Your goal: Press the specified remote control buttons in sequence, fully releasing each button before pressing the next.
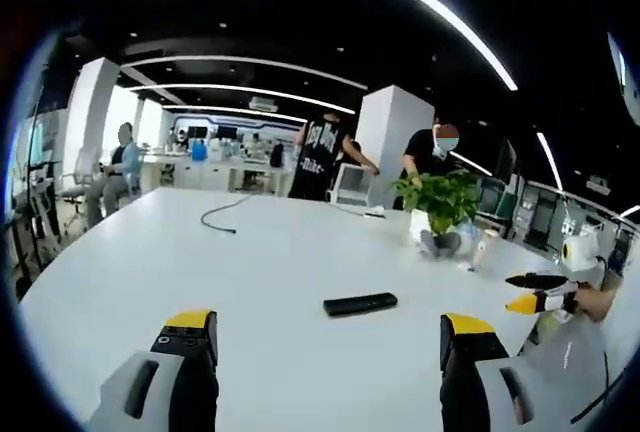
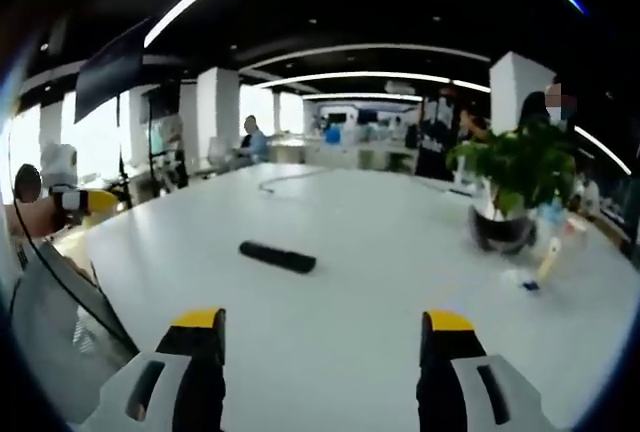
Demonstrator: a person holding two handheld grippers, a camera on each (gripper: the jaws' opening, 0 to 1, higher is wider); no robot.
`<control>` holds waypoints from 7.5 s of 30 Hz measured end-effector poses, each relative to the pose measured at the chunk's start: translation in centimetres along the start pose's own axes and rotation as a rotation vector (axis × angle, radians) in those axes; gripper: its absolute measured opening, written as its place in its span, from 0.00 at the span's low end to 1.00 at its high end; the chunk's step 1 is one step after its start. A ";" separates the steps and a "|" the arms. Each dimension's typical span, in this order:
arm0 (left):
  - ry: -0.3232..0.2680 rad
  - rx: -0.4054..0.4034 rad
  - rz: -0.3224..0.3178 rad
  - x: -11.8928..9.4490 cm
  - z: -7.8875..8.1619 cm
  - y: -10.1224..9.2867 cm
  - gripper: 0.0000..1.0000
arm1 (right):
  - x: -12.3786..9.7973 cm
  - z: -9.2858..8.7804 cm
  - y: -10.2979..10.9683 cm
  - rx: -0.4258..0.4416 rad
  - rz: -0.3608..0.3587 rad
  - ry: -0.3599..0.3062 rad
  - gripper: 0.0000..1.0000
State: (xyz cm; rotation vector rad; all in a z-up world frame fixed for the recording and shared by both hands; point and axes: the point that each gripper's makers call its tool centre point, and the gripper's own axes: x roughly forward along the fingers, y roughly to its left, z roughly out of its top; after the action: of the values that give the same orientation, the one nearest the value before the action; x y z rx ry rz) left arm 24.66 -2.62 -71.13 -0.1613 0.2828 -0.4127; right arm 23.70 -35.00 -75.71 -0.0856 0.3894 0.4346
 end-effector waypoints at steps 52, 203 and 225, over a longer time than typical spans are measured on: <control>0.375 0.173 -0.204 7.1 -8.0 -3.2 0.94 | 0.0 -1.1 0.8 -0.025 0.021 0.084 0.69; 0.605 0.557 -0.583 24.3 -10.5 -4.2 0.41 | 0.3 -3.1 0.6 -0.005 0.045 0.178 0.46; 0.621 0.623 -0.624 23.2 -10.9 -4.6 0.24 | 0.3 -3.3 0.6 -0.003 0.046 0.185 0.45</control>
State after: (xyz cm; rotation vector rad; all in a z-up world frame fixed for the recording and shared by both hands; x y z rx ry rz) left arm 40.02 -17.44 -86.03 0.5177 0.7025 -1.1514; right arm 22.55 -34.84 -78.85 -0.1208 0.5736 0.4744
